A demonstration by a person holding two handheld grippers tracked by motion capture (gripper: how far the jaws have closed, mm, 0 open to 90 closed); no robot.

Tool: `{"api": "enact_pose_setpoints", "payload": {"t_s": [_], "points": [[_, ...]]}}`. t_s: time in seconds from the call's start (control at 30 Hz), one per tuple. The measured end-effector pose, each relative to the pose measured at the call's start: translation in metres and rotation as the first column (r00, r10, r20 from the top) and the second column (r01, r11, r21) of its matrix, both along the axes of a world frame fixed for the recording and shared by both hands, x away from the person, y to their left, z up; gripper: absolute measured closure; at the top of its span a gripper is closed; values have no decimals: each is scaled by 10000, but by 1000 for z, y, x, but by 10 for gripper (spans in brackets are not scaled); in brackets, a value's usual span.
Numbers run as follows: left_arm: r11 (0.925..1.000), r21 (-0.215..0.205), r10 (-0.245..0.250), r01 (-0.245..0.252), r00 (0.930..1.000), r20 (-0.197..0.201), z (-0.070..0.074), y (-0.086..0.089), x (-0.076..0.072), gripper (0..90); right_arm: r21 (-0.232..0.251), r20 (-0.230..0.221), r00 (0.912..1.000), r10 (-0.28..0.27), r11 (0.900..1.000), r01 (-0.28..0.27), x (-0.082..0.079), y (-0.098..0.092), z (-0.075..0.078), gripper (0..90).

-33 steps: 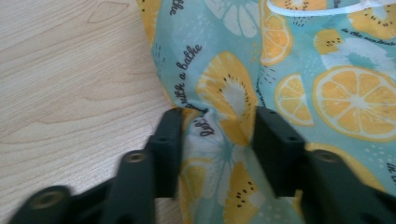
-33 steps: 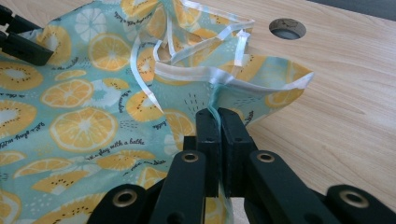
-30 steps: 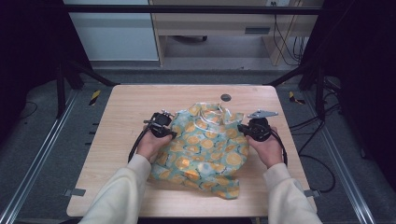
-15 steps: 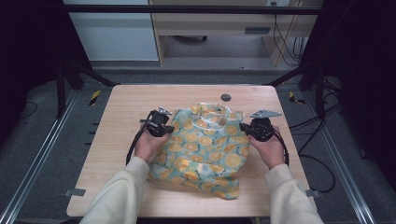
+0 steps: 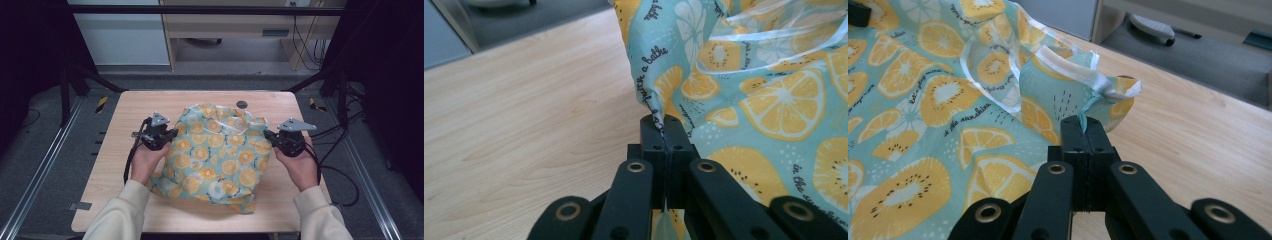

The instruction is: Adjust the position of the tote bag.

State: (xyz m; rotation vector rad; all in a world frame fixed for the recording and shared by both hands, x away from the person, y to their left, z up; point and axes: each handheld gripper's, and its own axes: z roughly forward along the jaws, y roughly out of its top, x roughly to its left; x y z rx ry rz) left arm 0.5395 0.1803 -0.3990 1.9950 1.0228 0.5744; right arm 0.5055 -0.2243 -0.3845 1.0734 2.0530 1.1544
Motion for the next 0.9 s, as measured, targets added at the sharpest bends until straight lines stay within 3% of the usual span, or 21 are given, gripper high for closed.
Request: {"api": "enact_pose_setpoints", "payload": {"t_s": [0.3, 0.67, 0.77, 0.9], "points": [[9998, -98, 201, -193, 9953, 946, 3, 5, -11, 900, 100, 977, 9946, -350, 9994, 342, 1, 12, 15, 900], [9998, -144, 136, -117, 9894, 1444, 11, 3, -16, 900, 291, 1381, 9897, -373, 9990, 336, -2, 7, 22, 900], [9999, 161, 29, -58, 9844, 1760, 13, 1, -21, 900, 332, 1458, 9884, -432, 9987, 388, -8, 5, 20, 900], [9999, 127, -26, 0, 9786, 2056, 16, 0, -25, 900, 420, 1621, 9856, -490, 9982, 427, -19, 3, 18, 900]]}}
